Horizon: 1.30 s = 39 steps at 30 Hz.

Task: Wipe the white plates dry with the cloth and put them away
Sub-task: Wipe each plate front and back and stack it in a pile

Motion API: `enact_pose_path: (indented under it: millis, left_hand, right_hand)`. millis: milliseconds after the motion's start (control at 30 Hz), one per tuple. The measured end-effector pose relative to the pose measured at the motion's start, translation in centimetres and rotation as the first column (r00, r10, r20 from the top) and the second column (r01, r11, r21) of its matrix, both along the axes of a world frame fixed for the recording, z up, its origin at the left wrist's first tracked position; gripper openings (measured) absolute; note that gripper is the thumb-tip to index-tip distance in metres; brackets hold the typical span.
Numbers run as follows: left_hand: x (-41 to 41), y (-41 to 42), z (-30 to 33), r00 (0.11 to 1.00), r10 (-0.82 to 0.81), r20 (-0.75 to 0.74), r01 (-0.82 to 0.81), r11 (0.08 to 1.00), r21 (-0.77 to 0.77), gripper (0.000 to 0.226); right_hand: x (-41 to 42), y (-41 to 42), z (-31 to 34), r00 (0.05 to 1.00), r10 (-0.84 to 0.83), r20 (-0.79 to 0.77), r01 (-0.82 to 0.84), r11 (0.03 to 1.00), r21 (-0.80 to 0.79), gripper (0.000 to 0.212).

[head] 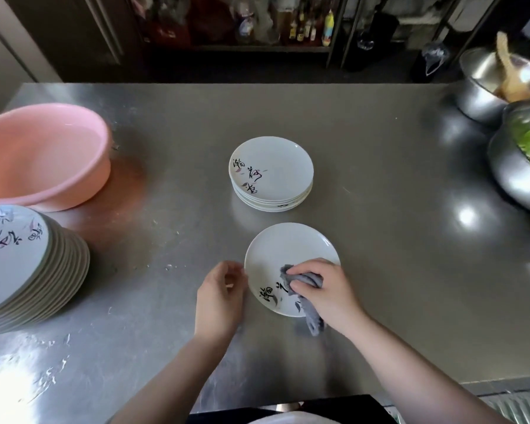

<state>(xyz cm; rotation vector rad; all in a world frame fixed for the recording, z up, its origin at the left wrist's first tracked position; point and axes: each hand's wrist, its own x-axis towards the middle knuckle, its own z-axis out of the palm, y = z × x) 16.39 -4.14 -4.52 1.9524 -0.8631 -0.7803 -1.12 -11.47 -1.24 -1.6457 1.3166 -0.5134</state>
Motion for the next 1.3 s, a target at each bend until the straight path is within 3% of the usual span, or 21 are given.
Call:
enact_pose_path:
  millis: [67,133,200,300,467,600,667,767,867,933,1000,1100,1300]
  left_hand:
    - [-0.3,1.0,0.1,0.961,-0.141,0.238,0.174,0.977,-0.124,0.016]
    - [-1.2,1.2,0.1,0.866,-0.312,0.391,0.395,0.906,-0.151,0.023]
    - [-2.1,0.6,0.1,0.745,-0.447,0.495,0.566,0.816,-0.114,0.033]
    - [-3.0,-0.4,-0.3,0.642,-0.539,0.546,0.658,0.753,-0.030,0.046]
    - [-3.1,-0.9,-1.4,0.552,-0.531,0.643,0.723,0.689,-0.052,0.045]
    - [-2.7,-0.4,-2.0,0.458,-0.461,0.760,0.751,0.658,-0.053,0.026]
    - [-2.7,-0.3,-1.4,0.474,-0.413,0.777,0.736,0.670,-0.093,0.027]
    - [-2.9,-0.7,0.5,0.584,-0.308,0.751,0.675,0.698,-0.239,0.025]
    - [-2.9,-0.9,3.1,0.773,-0.230,0.592,0.487,0.813,-0.320,0.023]
    - [-2.7,-1.2,4.9,0.938,-0.137,0.318,0.243,0.915,-0.322,0.020]
    - [-2.2,-2.0,6.1,0.998,-0.019,-0.060,-0.001,0.946,-0.324,0.021]
    - [-0.8,-3.0,6.9,0.844,0.107,-0.526,-0.231,0.957,-0.176,0.026]
    - [-0.9,-1.1,4.1,0.601,0.324,-0.731,-0.289,0.940,0.180,0.022]
  right_hand:
    - [-1.5,-0.6,1.0,0.989,-0.126,0.081,0.128,0.992,-0.018,0.033]
    - [-2.7,-1.2,1.8,0.975,-0.195,0.111,0.202,0.978,-0.055,0.033]
    - [-3.4,-1.4,2.2,0.967,-0.227,0.119,0.237,0.968,-0.077,0.029]
    - [-3.7,-1.1,2.5,0.958,-0.247,0.145,0.260,0.963,-0.075,0.028]
    - [-4.3,-0.3,2.4,0.951,-0.244,0.189,0.262,0.962,-0.080,0.030]
    - [-5.0,-0.3,2.6,0.944,-0.269,0.190,0.293,0.950,-0.109,0.032]
    - [-5.3,-0.3,2.9,0.939,-0.276,0.203,0.306,0.942,-0.134,0.034]
    - [-5.5,-0.5,3.7,0.928,-0.283,0.243,0.331,0.924,-0.189,0.035]
    - [-5.6,-0.9,4.8,0.901,-0.292,0.320,0.376,0.894,-0.242,0.034]
    - [-5.4,-1.3,5.5,0.889,-0.284,0.358,0.389,0.883,-0.265,0.033]
    - [-5.0,-1.7,6.1,0.883,-0.266,0.387,0.387,0.879,-0.278,0.032]
    - [-4.4,-2.0,6.2,0.881,-0.244,0.405,0.372,0.887,-0.275,0.031]
    - [-3.3,-1.3,3.9,0.900,-0.216,0.379,0.315,0.923,-0.221,0.033]
